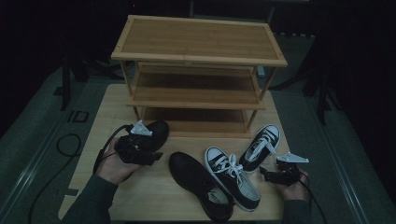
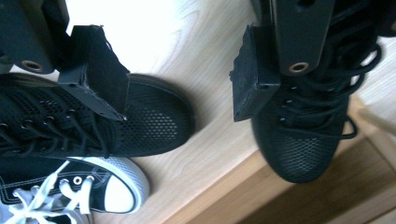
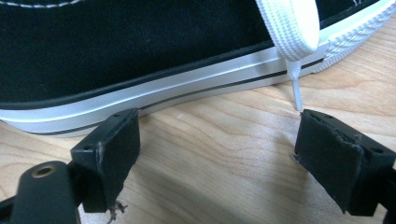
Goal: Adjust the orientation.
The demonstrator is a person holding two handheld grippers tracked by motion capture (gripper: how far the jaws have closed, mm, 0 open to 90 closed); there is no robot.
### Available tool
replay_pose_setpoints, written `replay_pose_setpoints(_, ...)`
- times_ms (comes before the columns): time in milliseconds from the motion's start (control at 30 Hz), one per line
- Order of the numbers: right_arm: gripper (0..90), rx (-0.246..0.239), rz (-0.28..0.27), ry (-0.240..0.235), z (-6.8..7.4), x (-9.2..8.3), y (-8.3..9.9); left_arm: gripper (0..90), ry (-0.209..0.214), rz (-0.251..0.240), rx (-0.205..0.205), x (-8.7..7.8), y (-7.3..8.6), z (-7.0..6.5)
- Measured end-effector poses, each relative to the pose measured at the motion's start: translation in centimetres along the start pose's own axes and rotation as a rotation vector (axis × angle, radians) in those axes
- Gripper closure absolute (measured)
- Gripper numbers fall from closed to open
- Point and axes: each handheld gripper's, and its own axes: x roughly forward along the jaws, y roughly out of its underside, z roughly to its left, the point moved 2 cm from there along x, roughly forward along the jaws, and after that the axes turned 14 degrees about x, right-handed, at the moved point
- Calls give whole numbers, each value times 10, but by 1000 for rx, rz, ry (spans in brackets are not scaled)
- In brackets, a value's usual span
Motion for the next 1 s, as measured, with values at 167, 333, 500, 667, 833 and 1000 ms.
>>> replay_pose_setpoints(167, 139, 2, 0, 0, 0, 0, 0, 347, 19, 1, 15, 6, -4, -7)
replay_pose_setpoints(333, 139, 0, 0, 0, 0, 0, 0, 348, 46, -7, 32, 11, -10, -16)
replay_pose_setpoints(500, 139, 0, 0, 0, 0, 0, 0, 387, 80, -6, 61, 18, -15, -23)
replay_pose_setpoints(667, 139, 0, 0, 0, 0, 0, 0, 414, 101, -7, 72, 22, -20, -29)
replay_pose_setpoints(833, 139, 0, 0, 0, 0, 0, 0, 410, 114, -14, 77, 26, -24, -34)
replay_pose_setpoints(1000, 139, 0, 0, 0, 0, 0, 0, 402, 125, -6, 87, 32, -28, -38)
